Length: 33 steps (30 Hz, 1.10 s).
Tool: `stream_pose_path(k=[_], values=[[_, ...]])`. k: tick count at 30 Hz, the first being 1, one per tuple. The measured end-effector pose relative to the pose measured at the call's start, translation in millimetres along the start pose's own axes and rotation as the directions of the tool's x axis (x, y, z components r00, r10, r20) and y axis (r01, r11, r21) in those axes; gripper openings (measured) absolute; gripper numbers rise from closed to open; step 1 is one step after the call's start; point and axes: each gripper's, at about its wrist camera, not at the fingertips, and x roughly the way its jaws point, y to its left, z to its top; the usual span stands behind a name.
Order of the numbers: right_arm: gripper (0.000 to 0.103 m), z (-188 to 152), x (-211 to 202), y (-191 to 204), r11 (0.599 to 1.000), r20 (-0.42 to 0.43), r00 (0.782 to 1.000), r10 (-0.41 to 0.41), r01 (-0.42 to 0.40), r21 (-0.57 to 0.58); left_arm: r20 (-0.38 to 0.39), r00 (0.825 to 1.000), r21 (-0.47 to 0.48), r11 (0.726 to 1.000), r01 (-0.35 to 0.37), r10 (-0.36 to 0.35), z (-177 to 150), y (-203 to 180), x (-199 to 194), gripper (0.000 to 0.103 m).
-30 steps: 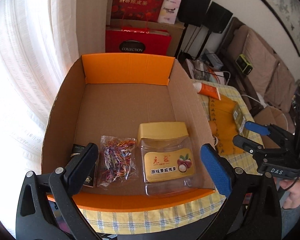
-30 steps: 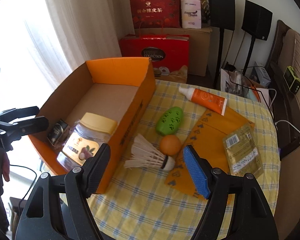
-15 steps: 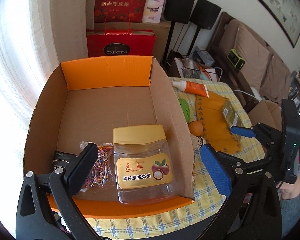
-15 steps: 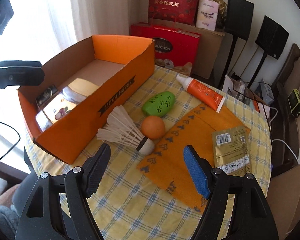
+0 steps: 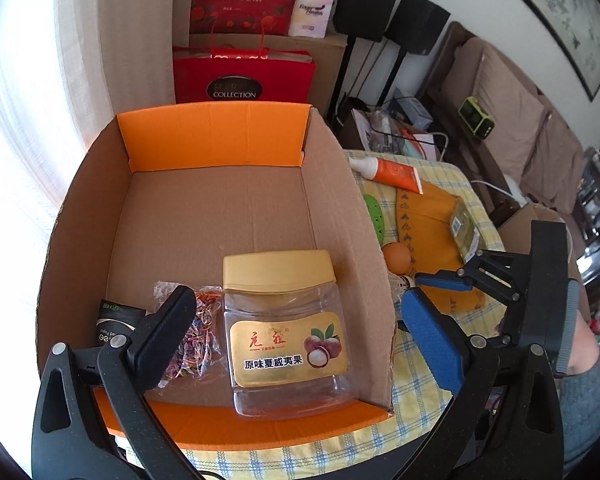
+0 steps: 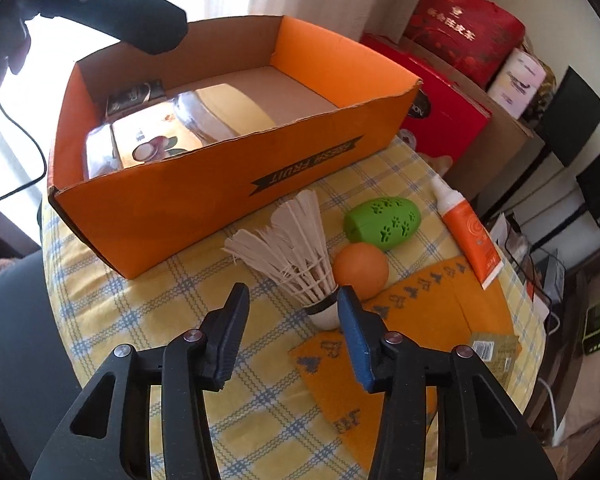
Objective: Organize objects
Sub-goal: 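Move the right gripper to the white shuttlecock and close on it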
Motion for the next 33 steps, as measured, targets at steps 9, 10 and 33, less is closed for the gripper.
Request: stream_pose_path(k=[9, 10, 33], values=[[0.045, 16, 16, -1, 0.992, -0.027, 1.000, 0.009, -0.012, -0.126, -0.012, 1.000, -0.009, 1.000, -0.007, 0.006, 2, 4, 6, 0.103], [0.045, 17, 19, -1, 0.991, -0.031, 0.999, 0.010, -0.014, -0.132, -0.014, 1.000, -0.009, 1.000, -0.007, 0.007, 2, 4, 7, 0.103], [0.037, 20, 11, -11, 0.998, 0.005, 0.999, 0.054, -0.053, -0.045, -0.020, 1.000, -0.021, 1.000, 0.022, -0.023, 2, 7, 4, 0.102]])
